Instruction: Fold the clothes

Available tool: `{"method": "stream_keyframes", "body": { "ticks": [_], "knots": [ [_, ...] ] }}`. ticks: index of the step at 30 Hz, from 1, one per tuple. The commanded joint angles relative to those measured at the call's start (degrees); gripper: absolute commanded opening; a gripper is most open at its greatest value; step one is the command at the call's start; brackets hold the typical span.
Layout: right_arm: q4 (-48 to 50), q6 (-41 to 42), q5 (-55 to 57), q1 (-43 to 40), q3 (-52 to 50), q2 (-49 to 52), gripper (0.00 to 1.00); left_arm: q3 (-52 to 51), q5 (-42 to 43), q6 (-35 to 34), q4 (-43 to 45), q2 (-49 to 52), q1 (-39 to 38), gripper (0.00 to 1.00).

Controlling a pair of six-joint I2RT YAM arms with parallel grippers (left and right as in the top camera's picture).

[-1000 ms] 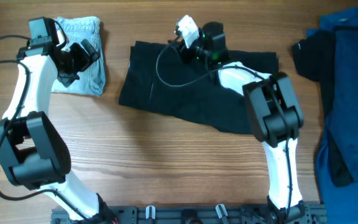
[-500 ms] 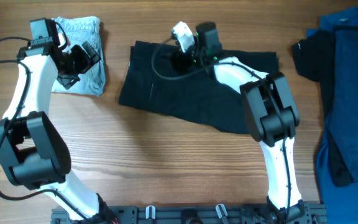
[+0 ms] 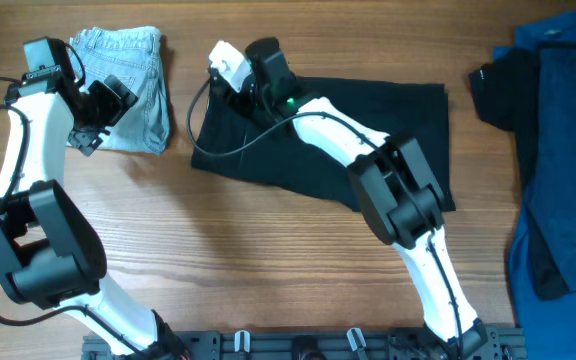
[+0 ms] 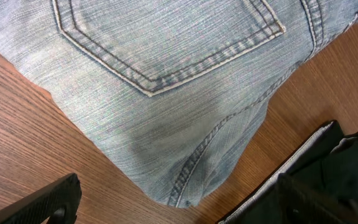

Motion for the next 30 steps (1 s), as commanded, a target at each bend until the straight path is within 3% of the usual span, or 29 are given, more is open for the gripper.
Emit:
{"method": "stream_keyframes", "body": {
  "ticks": [1,5,9,18,24,30],
  "knots": [
    [0.2,-1.1,1.4,0.0,0.4,2.6,0.44,0.0,-0.7,-0.8,-0.1,0.4,0.1,1.00],
    [-0.4,-1.0,1.1,0.0,0.4,3.8,0.42,0.0,-0.7,-0.8,-0.1,0.4,0.1,1.00],
    [-2.1,-0.9,0.7,0.0,0.4,3.8,0.27,0.0,-0.7,-0.8,0.0,0.4,0.1,1.00],
    [-4.4,0.6,0.5,0.0,0.4,4.8,0.40,0.0,-0.7,-0.8,0.0,0.4,0.1,1.00],
    [-1.4,1.3,0.5,0.0,0.4,4.7,0.06,0.0,-0.7,-0.8,0.0,0.4,0.1,1.00],
    [1.6,4.2,0.5,0.0,0.4,2.3,0.04,0.0,-0.7,-0.8,0.0,0.4,0.1,1.00]
  ]
}}
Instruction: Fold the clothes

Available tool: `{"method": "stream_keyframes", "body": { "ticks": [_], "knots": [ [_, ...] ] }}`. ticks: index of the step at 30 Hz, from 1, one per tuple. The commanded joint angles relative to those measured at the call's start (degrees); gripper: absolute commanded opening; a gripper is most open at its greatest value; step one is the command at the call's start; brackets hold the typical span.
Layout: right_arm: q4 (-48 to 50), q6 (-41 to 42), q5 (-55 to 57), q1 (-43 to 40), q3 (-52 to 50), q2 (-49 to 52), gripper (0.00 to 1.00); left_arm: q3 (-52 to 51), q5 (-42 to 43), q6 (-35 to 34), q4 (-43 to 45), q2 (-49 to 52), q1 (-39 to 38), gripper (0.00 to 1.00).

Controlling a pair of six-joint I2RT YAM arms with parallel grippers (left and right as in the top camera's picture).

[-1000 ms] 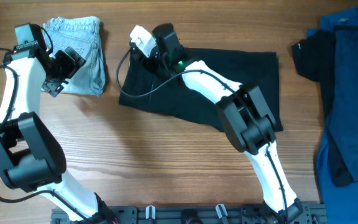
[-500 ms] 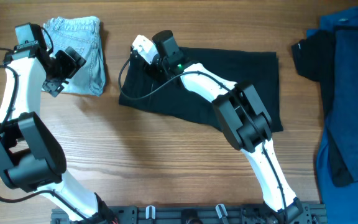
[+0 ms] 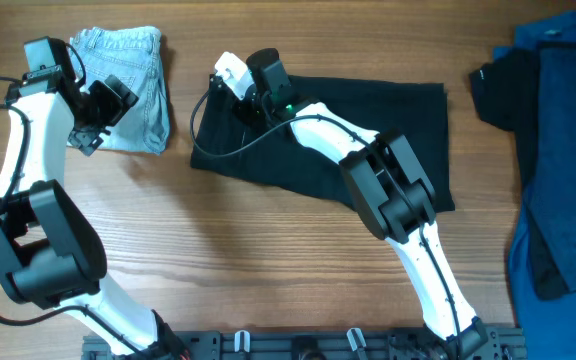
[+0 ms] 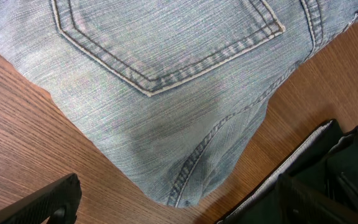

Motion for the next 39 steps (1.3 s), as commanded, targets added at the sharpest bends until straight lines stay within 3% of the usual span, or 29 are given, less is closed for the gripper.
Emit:
{"method": "stream_keyframes", "body": {
  "ticks": [1,3,8,12,15,18,19,23,26,32,39],
  "knots": [
    [-0.2,2.6,-0.2,0.2,0.5,-3.4,0.04,0.0,-0.7,-0.7,0.1,0.4,0.1,1.00],
    [-5.7,4.0,-1.4,0.2,0.5,-8.4,0.05,0.0,-0.7,-0.7,0.2,0.4,0.1,1.00],
    [-29.7,6.1,-6.3,0.2,0.5,-20.3,0.04,0.0,-0.7,-0.8,0.2,0.4,0.1,1.00],
    [-41.6,11.3,-11.1,1.7,0.0,-21.3,0.04,0.0,5.0,-0.3,0.4,0.4,0.1,1.00],
    [-42.6,11.2,-10.6,3.8,-1.3,-21.3,0.04,0.0,27.8,2.7,1.0,0.4,0.0,0.99],
    [-42.7,11.2,-10.0,4.9,-1.3,-21.3,0.04,0.0,39.0,1.6,5.0,0.4,-1.8,0.88],
    [-43.3,11.2,-10.0,5.0,-1.3,-21.3,0.04,0.0,39.7,-0.7,7.6,0.5,-3.8,0.80],
    [-44.5,11.2,-10.0,5.0,-1.3,-21.3,0.04,0.0,39.5,-4.4,15.1,1.2,-11.8,0.81],
    [-45.3,11.2,-10.0,5.0,-1.3,-21.3,0.04,0.0,37.7,-7.9,15.9,4.2,-15.2,0.70],
    [-45.9,11.2,-9.5,5.0,-1.3,-21.3,0.04,0.0,35.1,-7.8,15.8,7.2,-14.8,0.67],
    [-46.1,11.1,-7.0,5.0,-1.3,-21.3,0.04,0.0,41.0,-7.8,9.4,7.0,-11.1,0.68]
  ]
}}
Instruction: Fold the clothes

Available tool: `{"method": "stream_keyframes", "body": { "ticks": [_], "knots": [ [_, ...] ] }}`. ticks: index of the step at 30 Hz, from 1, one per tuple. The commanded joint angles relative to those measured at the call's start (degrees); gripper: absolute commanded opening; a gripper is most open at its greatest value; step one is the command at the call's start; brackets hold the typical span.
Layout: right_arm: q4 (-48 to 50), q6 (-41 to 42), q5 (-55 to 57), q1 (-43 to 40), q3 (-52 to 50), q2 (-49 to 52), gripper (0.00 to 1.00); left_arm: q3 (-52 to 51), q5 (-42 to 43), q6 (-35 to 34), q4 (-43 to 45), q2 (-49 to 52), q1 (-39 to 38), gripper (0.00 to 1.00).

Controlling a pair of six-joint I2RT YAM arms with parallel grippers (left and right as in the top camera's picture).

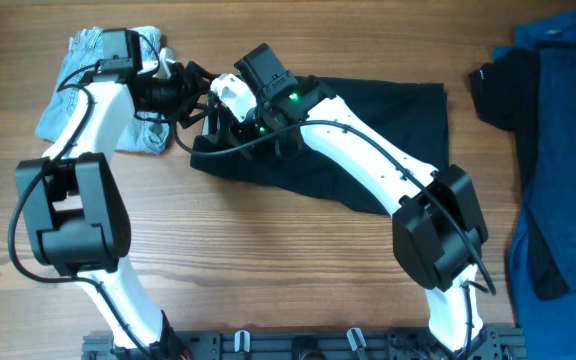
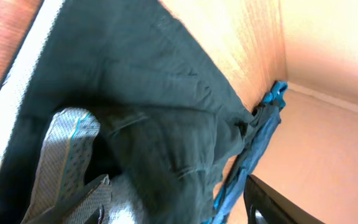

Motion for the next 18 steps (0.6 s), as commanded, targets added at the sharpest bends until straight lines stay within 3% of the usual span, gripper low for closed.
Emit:
{"method": "stream_keyframes", "body": {
  "ticks": [1,9,12,13,14,15,17,18],
  "knots": [
    [0.0,0.3,0.6,0.2,-0.4,0.5,0.04,0.1,2.9,-0.5,-3.4,-0.2,1.1,0.70],
    [0.0,0.3,0.6,0.2,-0.4,0.5,0.04,0.1,8.3,-0.7,-6.1,-0.2,-1.7,0.70],
    [0.0,0.3,0.6,0.2,-0.4,0.5,0.04,0.1,7.6,-0.7,-6.0,-0.1,-1.9,0.62],
    [0.0,0.3,0.6,0.2,-0.4,0.5,0.04,0.1,6.6,-0.7,-6.0,-0.1,-1.9,0.57],
    [0.0,0.3,0.6,0.2,-0.4,0.5,0.04,0.1,5.0,-0.7,-6.1,0.0,-1.9,0.41],
    [0.0,0.3,0.6,0.2,-0.4,0.5,0.04,0.1,4.6,-0.7,-6.0,0.1,-1.9,0.33],
    [0.0,0.4,0.6,0.2,-0.4,0.5,0.04,0.1,4.6,-0.7,-5.7,0.2,-1.9,0.05],
    [0.0,0.4,0.6,0.2,-0.4,0.5,0.04,0.1,4.6,-0.7,-5.6,0.2,-1.9,0.04]
  ]
}}
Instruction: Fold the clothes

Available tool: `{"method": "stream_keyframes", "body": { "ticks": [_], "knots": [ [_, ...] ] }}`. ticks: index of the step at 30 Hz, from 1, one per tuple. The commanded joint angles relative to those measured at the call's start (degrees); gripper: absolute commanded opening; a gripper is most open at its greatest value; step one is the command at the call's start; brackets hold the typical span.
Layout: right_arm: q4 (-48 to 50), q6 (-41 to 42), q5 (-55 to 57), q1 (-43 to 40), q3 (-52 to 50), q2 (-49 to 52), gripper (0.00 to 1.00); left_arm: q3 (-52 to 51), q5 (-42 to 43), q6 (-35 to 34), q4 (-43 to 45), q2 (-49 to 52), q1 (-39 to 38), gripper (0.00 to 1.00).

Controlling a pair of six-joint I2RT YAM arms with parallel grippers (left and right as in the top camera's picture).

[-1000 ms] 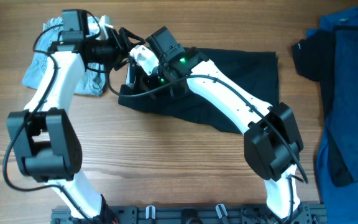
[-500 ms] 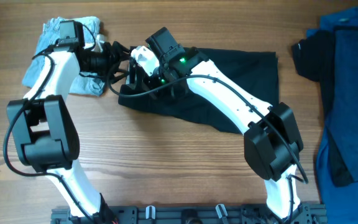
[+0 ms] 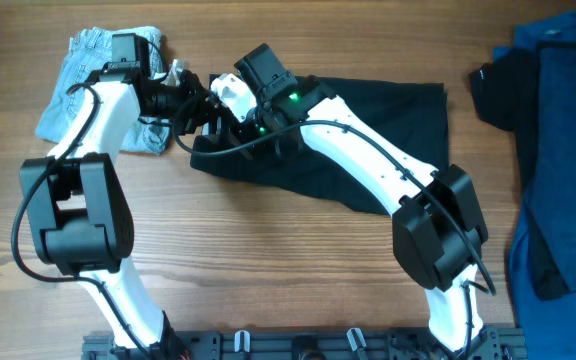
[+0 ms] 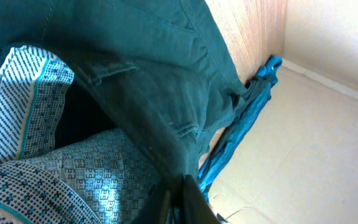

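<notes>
Black trousers [image 3: 368, 130] lie spread across the middle of the table, waist end to the left. My left gripper [image 3: 196, 108] is at that left edge; in the left wrist view it [image 4: 178, 202] is shut on the dark waist fabric [image 4: 135, 74], with the patterned pocket lining [image 4: 55, 180] turned out beside it. My right gripper [image 3: 233, 120] sits on the same waist end just to the right; its jaws are hidden under the wrist. Folded light blue jeans [image 3: 78, 75] lie at the far left, partly under the left arm.
A pile of blue and black clothes [image 3: 558, 150] covers the right edge of the table and shows far off in the left wrist view as a blue strip [image 4: 241, 124]. The two arms are close together over the waist end. Bare wood lies in front.
My left gripper stood open at the trousers' waist and is now shut on the waist fabric, a little further right. The right arm has not visibly moved.
At first my left gripper hung open over the folded jeans while the right gripper was at the black trousers' top left corner, and this held a second later. Then the left arm was over at the trousers' waist, open. Now it grips the waist.
</notes>
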Motion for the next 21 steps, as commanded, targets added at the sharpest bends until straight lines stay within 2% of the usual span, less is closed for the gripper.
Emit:
{"method": "stream_keyframes", "body": {
  "ticks": [1,4,5,6,9,12,15,18,21],
  "knots": [
    [0.0,0.4,0.4,0.2,0.0,0.4,0.04,0.1,-0.6,0.2,0.5,0.2,-0.2,0.04],
    [1.0,2.5,2.0,-1.4,0.4,-2.5,0.05,0.1,-0.6,0.2,0.5,0.2,-0.2,0.04],
    [1.0,5.6,2.5,-2.8,0.5,-4.5,0.16,0.1,-0.6,0.3,0.5,0.2,-0.2,0.04],
    [0.7,9.7,3.0,-5.2,0.5,-7.5,0.35,0.1,-0.6,0.4,0.5,0.2,-0.2,0.04],
    [-5.2,15.8,3.0,-15.5,0.5,-15.0,0.40,0.1,-0.6,1.9,0.5,0.2,-0.2,0.04],
    [-16.4,15.7,2.7,-30.3,0.5,-17.4,0.45,0.1,-0.6,1.9,0.5,0.2,-0.2,0.04],
    [-22.3,14.1,1.6,-44.2,0.3,-15.2,0.47,0.1,-0.6,1.9,0.5,0.2,-0.2,0.04],
    [-23.4,7.3,-8.8,-56.1,0.3,-10.6,0.49,0.1,-0.6,1.9,0.5,0.2,-0.2,0.04],
    [-23.6,3.6,-15.8,-62.3,0.3,-5.5,0.49,0.1,-0.6,1.9,0.5,0.2,-0.2,0.04]
  ]
}}
